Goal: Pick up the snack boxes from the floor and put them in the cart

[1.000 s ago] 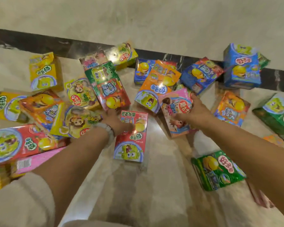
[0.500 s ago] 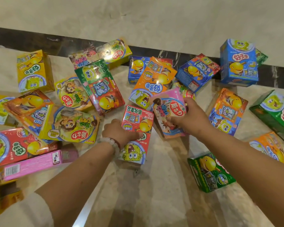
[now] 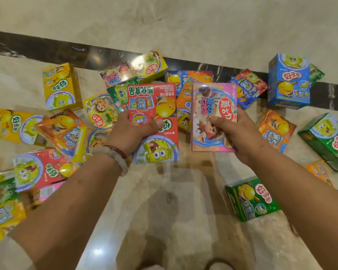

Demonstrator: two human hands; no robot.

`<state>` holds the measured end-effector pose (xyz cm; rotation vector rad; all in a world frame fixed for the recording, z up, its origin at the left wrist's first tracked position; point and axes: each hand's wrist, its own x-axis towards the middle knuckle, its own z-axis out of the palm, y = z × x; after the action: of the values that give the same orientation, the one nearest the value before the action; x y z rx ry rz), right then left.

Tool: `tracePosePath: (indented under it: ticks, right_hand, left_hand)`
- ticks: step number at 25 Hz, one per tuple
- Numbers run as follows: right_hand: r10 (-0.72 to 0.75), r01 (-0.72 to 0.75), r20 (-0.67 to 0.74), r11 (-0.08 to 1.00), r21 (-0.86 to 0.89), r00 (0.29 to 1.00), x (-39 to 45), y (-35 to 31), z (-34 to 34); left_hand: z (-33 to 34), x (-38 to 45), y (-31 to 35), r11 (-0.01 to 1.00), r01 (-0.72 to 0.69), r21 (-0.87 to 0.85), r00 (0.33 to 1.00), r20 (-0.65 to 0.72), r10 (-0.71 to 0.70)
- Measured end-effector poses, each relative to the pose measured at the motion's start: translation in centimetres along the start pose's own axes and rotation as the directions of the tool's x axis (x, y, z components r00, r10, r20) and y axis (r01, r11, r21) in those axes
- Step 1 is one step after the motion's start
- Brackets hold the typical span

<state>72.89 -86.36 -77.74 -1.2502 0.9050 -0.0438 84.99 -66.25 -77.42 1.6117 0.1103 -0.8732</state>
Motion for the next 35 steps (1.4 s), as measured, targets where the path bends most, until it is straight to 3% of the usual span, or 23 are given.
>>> tracePosePath:
  ticks: [6, 13, 17, 22, 29, 35]
  right_hand:
    - [-0.093, 0.094, 0.044, 0.995, -0.017, 0.995, -9.9, -15.7, 1.3]
    - [-0.195, 0.197, -0.048, 0.980, 0.025, 0.980, -25.4, -40.1, 0.4]
    - [-0.290, 0.290, 0.017, 0.957, -0.012, 0.957, -34.4, -54.9, 0.3]
    - [-0.462, 0.455, 0.122, 0.887, 0.082, 0.879, -45.2, -69.6, -0.2]
    - [-0.738, 0.739, 0.067, 0.673, 0.004, 0.672, -56.3, -81.3, -0.3]
    - [-0.815, 0.814, -0.040, 0.580, -0.042, 0.579, -60.7, -84.1, -3.3]
  left_hand:
    - [-1.2, -10.8, 16.8, 0.994, -0.104, 0.031, 0.994, -0.012, 0.105]
    - [0.9, -27.7, 41.3, 0.978, -0.204, -0.036, 0.978, 0.034, 0.205]
    - [1.2, -37.0, 56.2, 0.927, -0.374, -0.031, 0.926, 0.039, 0.375]
    - [2.4, -48.5, 70.8, 0.830, -0.556, -0.048, 0.826, 0.078, 0.558]
    - [5.5, -59.1, 81.3, 0.668, -0.736, -0.108, 0.648, 0.173, 0.742]
    - [7.3, -61.6, 83.3, 0.638, -0.758, -0.138, 0.603, 0.228, 0.765]
